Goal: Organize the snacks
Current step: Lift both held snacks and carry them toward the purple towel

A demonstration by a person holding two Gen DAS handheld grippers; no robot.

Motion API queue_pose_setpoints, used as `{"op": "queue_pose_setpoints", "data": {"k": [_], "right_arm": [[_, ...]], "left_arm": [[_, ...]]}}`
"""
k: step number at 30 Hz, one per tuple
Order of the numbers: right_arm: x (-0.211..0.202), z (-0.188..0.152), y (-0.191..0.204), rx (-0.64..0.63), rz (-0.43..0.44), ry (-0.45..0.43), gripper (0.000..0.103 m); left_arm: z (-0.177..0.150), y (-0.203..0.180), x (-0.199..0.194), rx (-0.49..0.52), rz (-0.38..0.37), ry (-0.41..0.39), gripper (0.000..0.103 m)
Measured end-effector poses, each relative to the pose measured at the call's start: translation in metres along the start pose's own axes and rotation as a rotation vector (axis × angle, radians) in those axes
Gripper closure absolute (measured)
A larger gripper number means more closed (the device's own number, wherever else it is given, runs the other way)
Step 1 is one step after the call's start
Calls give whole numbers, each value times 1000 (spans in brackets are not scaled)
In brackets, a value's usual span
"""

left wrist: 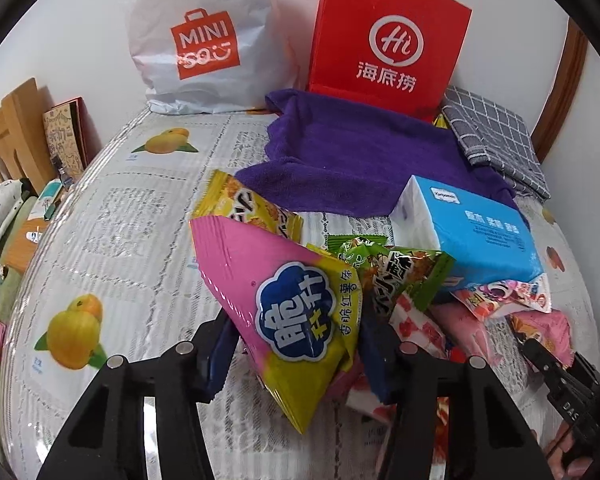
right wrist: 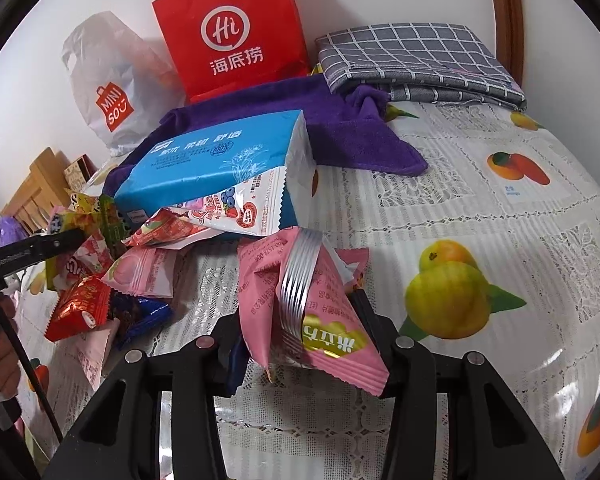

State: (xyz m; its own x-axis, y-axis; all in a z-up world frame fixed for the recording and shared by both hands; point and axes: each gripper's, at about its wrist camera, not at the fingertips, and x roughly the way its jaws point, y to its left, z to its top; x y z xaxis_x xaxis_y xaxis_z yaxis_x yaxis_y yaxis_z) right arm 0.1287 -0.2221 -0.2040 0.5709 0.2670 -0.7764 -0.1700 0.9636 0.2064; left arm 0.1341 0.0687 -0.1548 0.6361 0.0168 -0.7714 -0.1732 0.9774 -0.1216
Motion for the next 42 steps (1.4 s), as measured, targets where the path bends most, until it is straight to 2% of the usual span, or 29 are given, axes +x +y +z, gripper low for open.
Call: {"op": "queue_pose_setpoints", "data": {"k": [7,17,24,33,42], "right_arm": [[-20,-6,2,-32,-65,-45,58],[-72,0,19,-72,-66,-134,58],[-94,7,23,-48,-69,-153,58],[-110,21,35,-44,-54,-172,58],[-105,53,44,-59,-51,-171,58]], "left_arm": [[-5,14,-26,-26,-3,-32,51],[-11,11,-58,-15,-35,-70,51],[-6,7,-82,-6,-70,-98,51],[11,-20,-93,38,-133,-96,51],[42,-57,-84,99,-177,-87,51]]}}
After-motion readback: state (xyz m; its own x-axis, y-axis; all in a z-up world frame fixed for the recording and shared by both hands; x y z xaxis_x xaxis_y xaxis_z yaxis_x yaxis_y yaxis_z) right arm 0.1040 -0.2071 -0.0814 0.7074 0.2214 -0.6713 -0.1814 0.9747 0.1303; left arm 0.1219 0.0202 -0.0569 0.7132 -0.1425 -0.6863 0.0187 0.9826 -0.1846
